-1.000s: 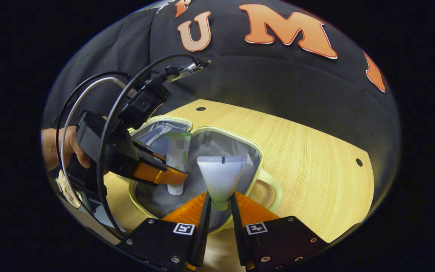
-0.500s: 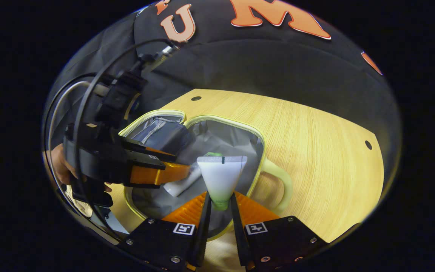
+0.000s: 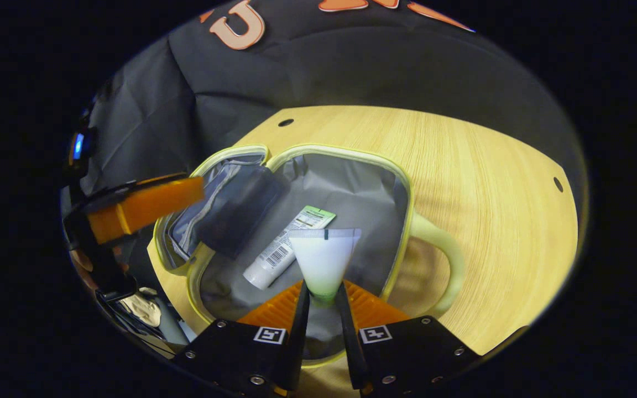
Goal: First open the suitcase, pack the skin care products into it, and then close the suitcase.
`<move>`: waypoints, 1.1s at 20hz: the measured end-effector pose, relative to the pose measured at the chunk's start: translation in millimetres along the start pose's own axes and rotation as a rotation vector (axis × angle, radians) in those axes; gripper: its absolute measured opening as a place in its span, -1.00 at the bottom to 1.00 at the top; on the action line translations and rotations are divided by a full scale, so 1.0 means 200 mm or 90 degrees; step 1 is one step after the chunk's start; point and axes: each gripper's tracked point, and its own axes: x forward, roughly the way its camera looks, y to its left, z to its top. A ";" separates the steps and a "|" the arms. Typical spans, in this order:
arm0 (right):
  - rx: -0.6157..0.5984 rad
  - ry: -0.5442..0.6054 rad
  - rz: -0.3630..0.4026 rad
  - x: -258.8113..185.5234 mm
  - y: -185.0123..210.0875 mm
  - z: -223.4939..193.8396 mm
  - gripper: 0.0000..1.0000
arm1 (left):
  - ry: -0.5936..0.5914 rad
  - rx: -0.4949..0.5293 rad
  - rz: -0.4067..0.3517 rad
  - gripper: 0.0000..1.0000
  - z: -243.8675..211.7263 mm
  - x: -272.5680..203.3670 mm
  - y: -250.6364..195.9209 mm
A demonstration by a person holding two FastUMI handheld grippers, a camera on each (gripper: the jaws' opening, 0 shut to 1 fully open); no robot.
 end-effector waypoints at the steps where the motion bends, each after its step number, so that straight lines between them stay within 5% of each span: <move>1: 0.012 0.010 0.000 0.00 -0.01 0.00 -0.40 | -0.015 -0.006 0.025 0.79 0.02 -0.02 0.09; 3: 0.040 0.022 -0.005 0.01 -0.02 0.01 -0.41 | -0.046 -0.023 0.078 0.99 0.06 -0.10 0.29; 9: 0.103 0.040 -0.027 0.11 0.00 0.01 -0.26 | -0.081 -0.125 0.175 0.97 0.09 -0.32 0.96; 14: 0.109 0.010 -0.030 0.09 0.03 0.05 0.22 | -0.073 -0.179 0.222 0.94 -0.05 -0.27 1.26; 18: 0.080 -0.105 -0.083 -0.05 -0.04 0.23 0.72 | -0.065 -0.248 0.209 0.94 -0.12 -0.23 1.35; 22: 0.035 -0.252 -0.141 -0.33 -0.15 0.46 0.89 | -0.039 -0.301 0.189 0.89 -0.21 -0.15 1.37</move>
